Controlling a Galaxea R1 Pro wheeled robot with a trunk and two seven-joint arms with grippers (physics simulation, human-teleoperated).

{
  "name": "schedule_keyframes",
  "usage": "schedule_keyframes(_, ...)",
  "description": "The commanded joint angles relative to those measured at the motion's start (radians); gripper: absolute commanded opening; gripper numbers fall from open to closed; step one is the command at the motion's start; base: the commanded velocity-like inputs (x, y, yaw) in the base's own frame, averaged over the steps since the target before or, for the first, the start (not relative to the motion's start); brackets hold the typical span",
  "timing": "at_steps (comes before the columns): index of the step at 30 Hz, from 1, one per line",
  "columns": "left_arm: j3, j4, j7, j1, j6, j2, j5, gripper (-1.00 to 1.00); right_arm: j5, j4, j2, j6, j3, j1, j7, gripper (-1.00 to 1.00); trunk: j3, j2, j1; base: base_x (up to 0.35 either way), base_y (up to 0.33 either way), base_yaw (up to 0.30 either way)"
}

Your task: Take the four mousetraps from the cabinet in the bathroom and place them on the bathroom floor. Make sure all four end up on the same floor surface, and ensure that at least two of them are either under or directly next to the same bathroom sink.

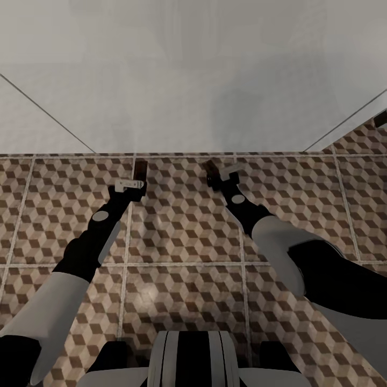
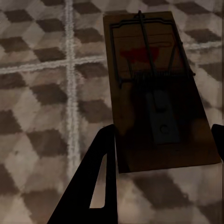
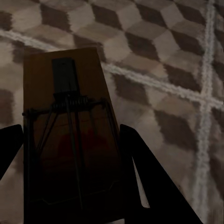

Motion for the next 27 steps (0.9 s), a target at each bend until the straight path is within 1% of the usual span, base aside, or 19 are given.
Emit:
schedule_keyframes(1,-0.003,-0.005,0.004,0.0,0.006,0.002,0.01,-1.0,0.008,0.013,0.001,-0.002,0.003,-0.001,-0.009,-1.0,0.0,0.0,0.0,0.0,0.0,0.0)
schedule_keyframes(6,-0.004,-0.013,0.005,0.0,0.01,0.001,0.01,-1.0,0.007,0.038,0.001,0.0,0.003,-0.001,-0.008,-1.0,0.0,0.0,0.0,0.0,0.0,0.0)
schedule_keyframes(20,-0.004,-0.011,0.006,0.0,0.011,-0.001,0.012,-1.0,0.008,0.061,-0.006,0.001,0.002,-0.001,-0.006,-1.0,0.0,0.0,0.0,0.0,0.0,0.0)
schedule_keyframes(27,-0.004,0.022,0.004,0.003,0.009,0.0,0.012,-1.0,0.008,0.063,-0.006,0.001,0.003,-0.001,-0.006,-1.0,0.0,0.0,0.0,0.0,0.0,0.0)
